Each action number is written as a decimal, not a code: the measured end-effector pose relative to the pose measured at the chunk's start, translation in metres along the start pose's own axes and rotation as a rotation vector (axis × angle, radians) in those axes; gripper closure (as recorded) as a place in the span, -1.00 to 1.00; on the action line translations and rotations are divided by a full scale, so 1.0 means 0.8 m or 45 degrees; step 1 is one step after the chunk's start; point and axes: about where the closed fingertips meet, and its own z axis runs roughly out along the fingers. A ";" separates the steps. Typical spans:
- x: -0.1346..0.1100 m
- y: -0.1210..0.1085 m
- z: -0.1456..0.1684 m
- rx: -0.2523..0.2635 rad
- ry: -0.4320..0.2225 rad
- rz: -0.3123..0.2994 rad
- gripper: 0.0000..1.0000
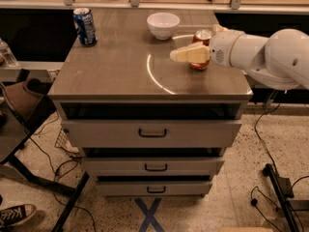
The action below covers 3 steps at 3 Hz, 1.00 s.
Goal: Place coke can into white bowl
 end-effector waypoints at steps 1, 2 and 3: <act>0.009 -0.004 0.035 -0.035 -0.068 0.055 -1.00; 0.039 -0.033 0.096 -0.125 -0.172 0.097 -1.00; 0.039 -0.035 0.097 -0.125 -0.177 0.099 -1.00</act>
Offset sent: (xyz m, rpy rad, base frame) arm 0.0758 0.0198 -0.0350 0.1884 -0.0542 0.0829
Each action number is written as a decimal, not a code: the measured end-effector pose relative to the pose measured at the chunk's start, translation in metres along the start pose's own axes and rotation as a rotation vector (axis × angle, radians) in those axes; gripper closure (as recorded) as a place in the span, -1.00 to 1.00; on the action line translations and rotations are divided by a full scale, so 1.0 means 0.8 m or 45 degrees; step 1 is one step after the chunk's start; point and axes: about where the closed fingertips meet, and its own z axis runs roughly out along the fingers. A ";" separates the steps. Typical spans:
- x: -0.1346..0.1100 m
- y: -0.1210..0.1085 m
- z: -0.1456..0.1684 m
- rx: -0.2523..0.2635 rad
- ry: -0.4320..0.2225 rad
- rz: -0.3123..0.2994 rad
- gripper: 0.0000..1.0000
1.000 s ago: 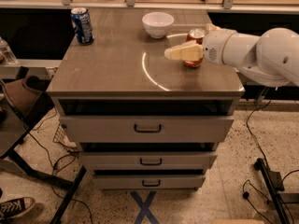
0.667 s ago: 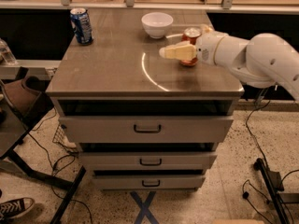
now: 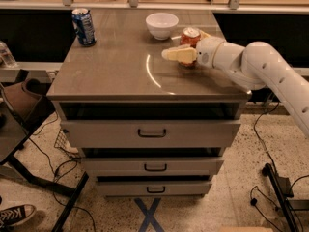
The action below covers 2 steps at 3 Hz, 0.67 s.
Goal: Place coke can into white bowl
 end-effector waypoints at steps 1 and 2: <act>0.000 0.003 0.003 -0.006 0.000 0.000 -0.67; 0.000 0.005 0.006 -0.012 -0.001 0.001 -0.20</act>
Offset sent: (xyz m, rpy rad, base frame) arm 0.0001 0.0032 0.0000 0.0006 0.0002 0.0044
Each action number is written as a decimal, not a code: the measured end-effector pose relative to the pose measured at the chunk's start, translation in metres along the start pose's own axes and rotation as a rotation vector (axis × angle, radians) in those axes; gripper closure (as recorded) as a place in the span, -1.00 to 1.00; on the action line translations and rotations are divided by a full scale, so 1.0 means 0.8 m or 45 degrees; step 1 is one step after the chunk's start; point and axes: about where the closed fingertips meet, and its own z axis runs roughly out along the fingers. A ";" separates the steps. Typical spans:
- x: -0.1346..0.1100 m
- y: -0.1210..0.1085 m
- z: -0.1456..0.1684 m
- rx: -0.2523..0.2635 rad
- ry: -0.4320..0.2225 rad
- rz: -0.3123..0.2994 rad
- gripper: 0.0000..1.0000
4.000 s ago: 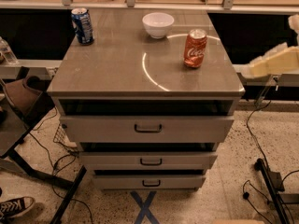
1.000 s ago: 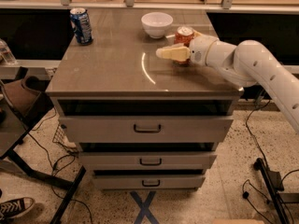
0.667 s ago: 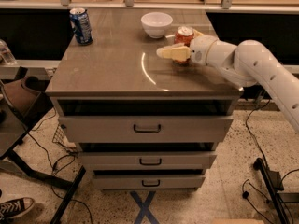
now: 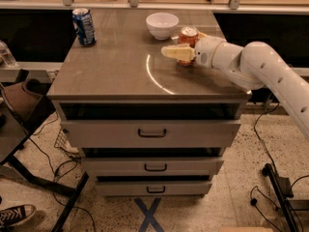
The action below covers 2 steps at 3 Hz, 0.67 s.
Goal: Place coke can into white bowl
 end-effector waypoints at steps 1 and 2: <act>0.000 0.003 0.003 -0.005 0.000 0.000 0.25; 0.000 0.006 0.007 -0.013 -0.001 0.001 0.88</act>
Offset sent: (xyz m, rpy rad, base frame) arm 0.0001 0.0026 0.0000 0.0005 0.0002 0.0036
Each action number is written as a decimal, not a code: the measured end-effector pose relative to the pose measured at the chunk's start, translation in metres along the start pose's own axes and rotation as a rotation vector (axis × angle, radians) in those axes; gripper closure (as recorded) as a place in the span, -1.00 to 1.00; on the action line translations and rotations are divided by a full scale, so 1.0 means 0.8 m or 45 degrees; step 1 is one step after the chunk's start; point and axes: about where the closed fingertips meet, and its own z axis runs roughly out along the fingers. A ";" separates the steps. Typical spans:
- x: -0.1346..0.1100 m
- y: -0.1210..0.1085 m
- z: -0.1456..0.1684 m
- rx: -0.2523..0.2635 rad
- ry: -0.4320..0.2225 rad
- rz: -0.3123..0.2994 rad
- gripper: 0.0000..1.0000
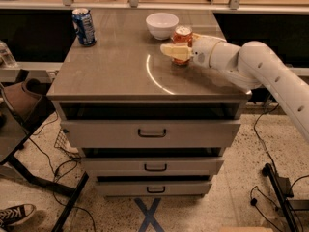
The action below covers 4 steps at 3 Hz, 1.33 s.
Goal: Place coke can into white bowl
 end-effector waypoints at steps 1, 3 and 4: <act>0.000 0.002 0.002 -0.004 0.000 0.000 1.00; -0.027 -0.004 0.008 -0.002 0.013 -0.010 1.00; -0.105 -0.030 0.030 0.063 0.036 -0.052 1.00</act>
Offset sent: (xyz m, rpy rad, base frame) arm 0.0000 0.0019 0.0000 0.0004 0.0001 0.0026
